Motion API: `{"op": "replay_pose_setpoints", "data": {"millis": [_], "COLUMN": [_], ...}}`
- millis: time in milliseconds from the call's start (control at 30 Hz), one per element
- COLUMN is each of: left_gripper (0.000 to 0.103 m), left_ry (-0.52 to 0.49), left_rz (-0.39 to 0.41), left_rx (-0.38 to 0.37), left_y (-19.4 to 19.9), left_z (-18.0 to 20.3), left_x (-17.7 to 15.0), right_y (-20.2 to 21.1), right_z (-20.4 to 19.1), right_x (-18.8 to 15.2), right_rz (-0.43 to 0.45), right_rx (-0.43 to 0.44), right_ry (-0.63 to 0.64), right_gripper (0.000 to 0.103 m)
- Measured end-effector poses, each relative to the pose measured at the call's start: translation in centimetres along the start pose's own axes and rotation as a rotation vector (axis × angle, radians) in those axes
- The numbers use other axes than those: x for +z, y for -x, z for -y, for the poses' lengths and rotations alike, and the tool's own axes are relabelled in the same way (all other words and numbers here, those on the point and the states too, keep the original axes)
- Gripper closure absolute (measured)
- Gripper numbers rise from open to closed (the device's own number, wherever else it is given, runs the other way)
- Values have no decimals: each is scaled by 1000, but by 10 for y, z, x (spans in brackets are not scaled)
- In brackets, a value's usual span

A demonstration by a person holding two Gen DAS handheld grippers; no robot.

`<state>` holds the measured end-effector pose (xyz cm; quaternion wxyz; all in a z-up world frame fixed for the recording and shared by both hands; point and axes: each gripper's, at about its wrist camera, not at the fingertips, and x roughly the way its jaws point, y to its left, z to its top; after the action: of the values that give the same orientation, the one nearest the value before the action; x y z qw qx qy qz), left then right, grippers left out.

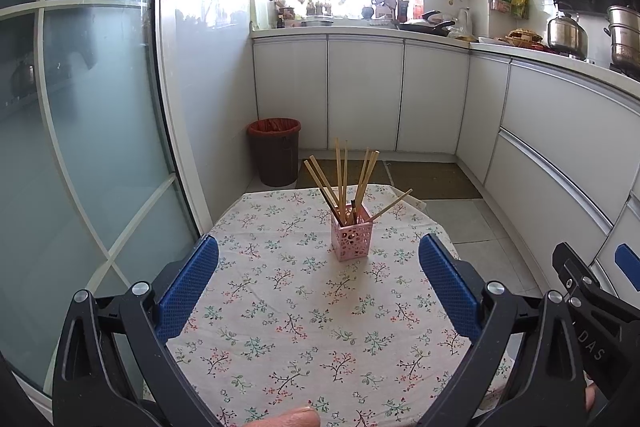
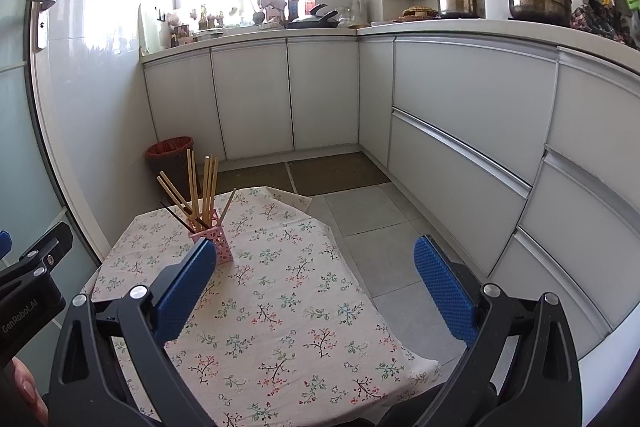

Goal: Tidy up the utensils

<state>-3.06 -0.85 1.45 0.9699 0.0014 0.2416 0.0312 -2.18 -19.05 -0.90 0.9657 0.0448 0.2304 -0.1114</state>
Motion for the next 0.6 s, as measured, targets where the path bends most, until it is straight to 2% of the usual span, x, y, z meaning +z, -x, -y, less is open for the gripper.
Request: {"op": "replay_pose_setpoints", "data": {"millis": [600], "left_gripper": [7], "left_ry": [-17], "left_rz": [7], "left_rx": [17], "left_y": [3], "left_z": [5], "left_x": [-1], "right_y": [0], "right_z": [0], "right_x": [0], "right_rz": [-9], "right_rx": [6], "right_ry": [8], "right_gripper": [7]}}
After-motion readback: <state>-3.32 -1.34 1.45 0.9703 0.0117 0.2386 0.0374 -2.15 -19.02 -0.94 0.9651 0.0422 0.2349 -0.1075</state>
